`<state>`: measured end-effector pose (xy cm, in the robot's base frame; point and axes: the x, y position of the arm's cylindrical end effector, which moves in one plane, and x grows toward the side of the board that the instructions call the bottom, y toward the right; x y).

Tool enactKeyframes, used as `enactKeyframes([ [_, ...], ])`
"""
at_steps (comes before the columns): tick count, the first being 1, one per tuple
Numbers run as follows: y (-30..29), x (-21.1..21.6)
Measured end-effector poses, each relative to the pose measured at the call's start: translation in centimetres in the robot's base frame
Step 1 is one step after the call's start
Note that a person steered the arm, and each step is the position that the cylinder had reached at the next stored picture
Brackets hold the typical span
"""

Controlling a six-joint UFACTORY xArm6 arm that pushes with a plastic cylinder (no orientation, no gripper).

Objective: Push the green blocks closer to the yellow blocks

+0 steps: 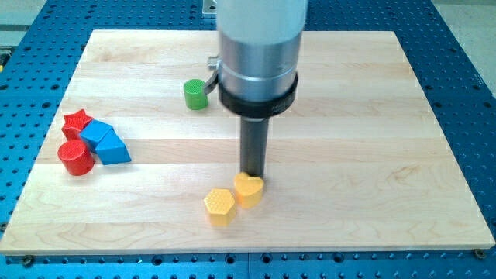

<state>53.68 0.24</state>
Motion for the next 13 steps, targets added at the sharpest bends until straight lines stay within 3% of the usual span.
enactKeyframes([
  [1,-0.5,0.1],
  [2,-6.9,-6.2],
  [3,-10.4,-9.8],
  [6,-10.1,-23.0],
  [8,-6.5,-31.6],
  [9,-4.4,-30.0],
  [10,-5.3,-24.7],
  [12,3.5,-25.6],
  [13,5.1,-24.3],
])
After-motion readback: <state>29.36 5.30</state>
